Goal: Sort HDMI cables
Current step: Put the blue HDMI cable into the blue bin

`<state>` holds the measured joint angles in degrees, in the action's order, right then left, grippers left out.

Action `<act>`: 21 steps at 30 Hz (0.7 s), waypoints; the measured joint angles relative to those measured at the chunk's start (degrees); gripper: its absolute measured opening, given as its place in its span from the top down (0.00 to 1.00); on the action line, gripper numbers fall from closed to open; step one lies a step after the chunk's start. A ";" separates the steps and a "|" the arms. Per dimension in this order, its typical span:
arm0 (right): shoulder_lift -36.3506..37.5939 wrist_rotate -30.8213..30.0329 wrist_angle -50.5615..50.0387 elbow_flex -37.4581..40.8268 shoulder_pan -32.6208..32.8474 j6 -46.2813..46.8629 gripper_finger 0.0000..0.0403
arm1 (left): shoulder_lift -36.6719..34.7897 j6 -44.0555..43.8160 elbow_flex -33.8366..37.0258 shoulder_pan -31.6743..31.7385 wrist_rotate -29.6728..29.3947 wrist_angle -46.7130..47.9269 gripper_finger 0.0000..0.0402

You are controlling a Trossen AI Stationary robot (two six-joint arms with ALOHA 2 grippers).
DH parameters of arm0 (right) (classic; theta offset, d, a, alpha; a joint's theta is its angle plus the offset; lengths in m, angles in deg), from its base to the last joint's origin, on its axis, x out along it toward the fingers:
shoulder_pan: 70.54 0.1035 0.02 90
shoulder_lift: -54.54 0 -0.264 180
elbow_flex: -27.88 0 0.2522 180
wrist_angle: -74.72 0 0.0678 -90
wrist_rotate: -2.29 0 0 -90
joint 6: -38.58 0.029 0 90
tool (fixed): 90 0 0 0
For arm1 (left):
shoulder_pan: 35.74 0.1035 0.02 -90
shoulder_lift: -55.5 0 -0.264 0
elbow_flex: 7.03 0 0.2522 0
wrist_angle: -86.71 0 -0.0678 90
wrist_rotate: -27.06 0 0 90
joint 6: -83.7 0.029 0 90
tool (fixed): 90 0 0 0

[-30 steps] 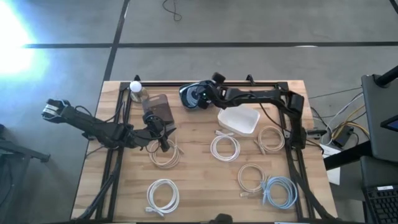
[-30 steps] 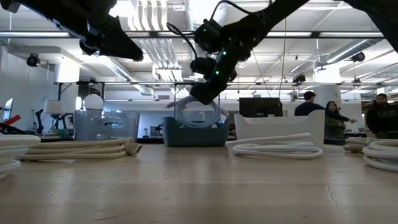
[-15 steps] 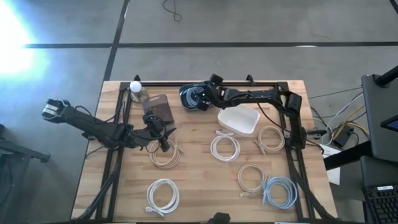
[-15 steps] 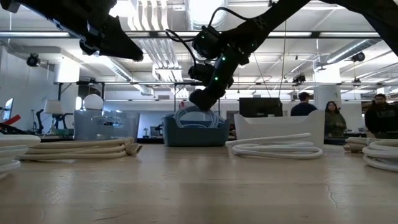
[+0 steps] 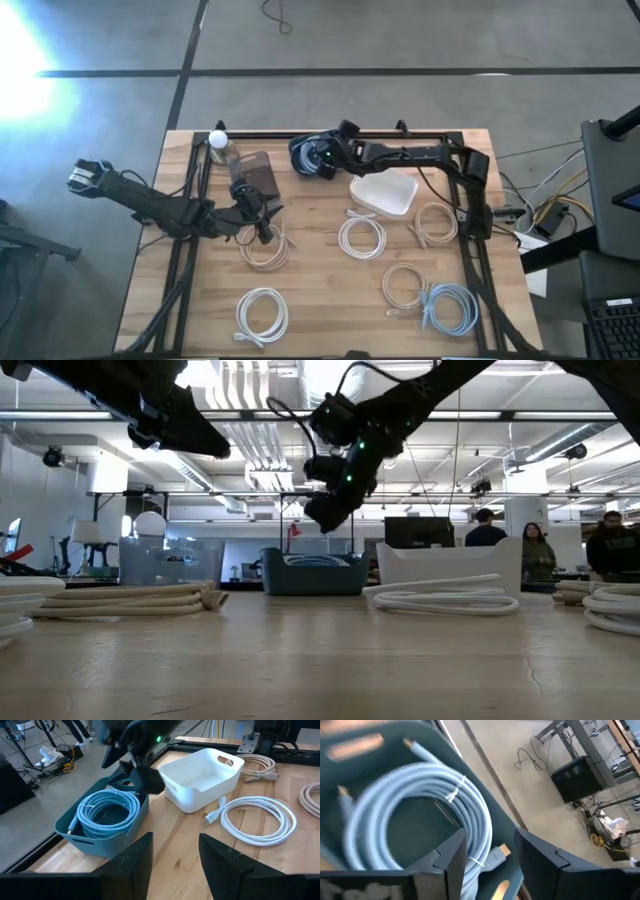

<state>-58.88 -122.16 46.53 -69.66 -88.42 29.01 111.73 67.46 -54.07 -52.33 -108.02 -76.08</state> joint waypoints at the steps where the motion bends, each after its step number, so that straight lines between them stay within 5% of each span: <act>1: 0.81 -0.03 -1.20 0.00 0.54 0.63 0.59 | 0.00 0.05 0.00 -0.01 0.00 0.03 0.59; 7: 7.79 0.44 -13.78 -0.04 4.94 8.95 0.60 | 0.00 1.04 0.00 0.01 -0.02 0.05 0.59; 15: 15.67 7.78 -35.85 0.01 13.20 31.25 0.62 | 0.00 3.80 -0.87 0.01 -1.40 -0.05 0.59; 21: 18.20 8.25 -49.39 0.36 21.21 49.26 0.65 | 0.00 4.17 -2.79 0.56 -8.14 -0.23 0.59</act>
<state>-40.68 -113.91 -2.86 -69.30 -67.20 78.27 111.73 71.62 -56.85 -51.77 -116.16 -76.31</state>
